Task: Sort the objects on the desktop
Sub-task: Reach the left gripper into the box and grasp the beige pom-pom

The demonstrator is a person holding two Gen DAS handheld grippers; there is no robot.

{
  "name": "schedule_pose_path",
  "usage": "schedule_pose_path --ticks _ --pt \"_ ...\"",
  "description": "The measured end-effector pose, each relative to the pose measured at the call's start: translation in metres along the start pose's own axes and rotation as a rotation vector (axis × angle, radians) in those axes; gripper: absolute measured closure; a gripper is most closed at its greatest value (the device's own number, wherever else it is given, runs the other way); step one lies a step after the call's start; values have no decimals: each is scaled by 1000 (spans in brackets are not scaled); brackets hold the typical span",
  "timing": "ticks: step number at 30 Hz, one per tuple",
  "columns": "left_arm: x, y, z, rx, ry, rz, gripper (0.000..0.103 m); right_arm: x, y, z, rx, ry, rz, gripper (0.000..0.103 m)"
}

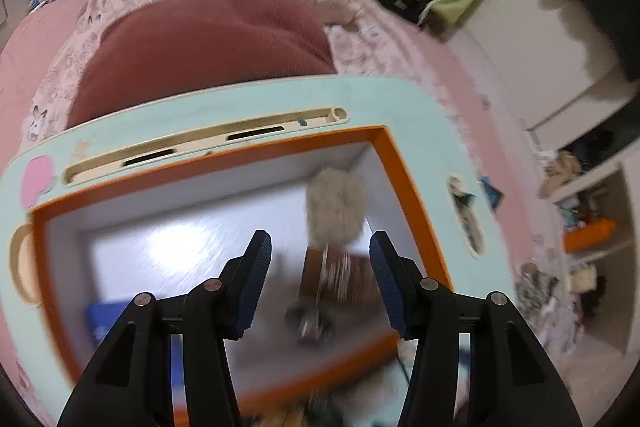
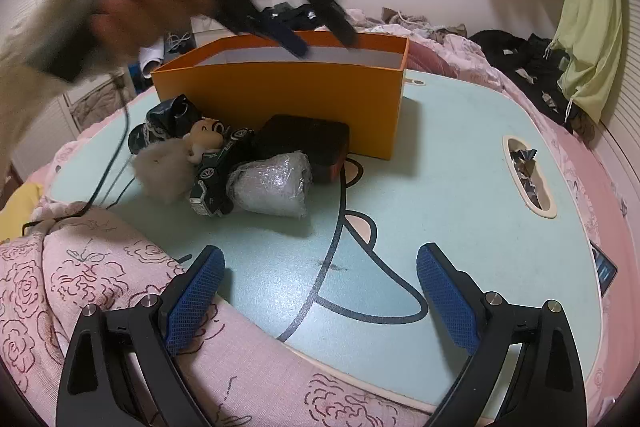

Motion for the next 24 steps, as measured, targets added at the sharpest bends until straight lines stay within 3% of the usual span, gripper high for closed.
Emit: schedule_pose_path --ticks 4,6,8,9,10,11,19,24 --pt "-7 -12 -33 17 -55 10 51 -2 -1 -1 -2 -1 -3 5" --pt "-8 -14 -34 -1 -31 18 51 -3 -1 -1 -4 -3 -4 5" --pt "-9 -14 -31 -13 10 18 74 -2 -1 0 -2 -1 -3 5" --pt "-9 -15 -29 -14 16 14 77 -3 -1 -1 -2 -1 -3 5" --pt "-8 -14 -26 -20 6 4 90 -3 0 -1 -2 0 -3 5" --pt "-7 -12 -23 -24 1 -9 92 -3 -1 -1 -2 -1 -3 5" --pt "4 -5 39 -155 106 -10 92 -3 0 0 -3 -1 -4 5" --pt "3 35 100 -244 163 -63 92 -3 0 -1 -3 -1 -4 5"
Point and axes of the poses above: each gripper's, at about its wrist camera, not at the fingertips, and z roughly against the way its jaws point, x to its left, y to its underside, the point moved 8 cm from there along -z, roughly the way its jaws point, and after that the axes turned 2 degrees about -y, right-handed, at the moved point
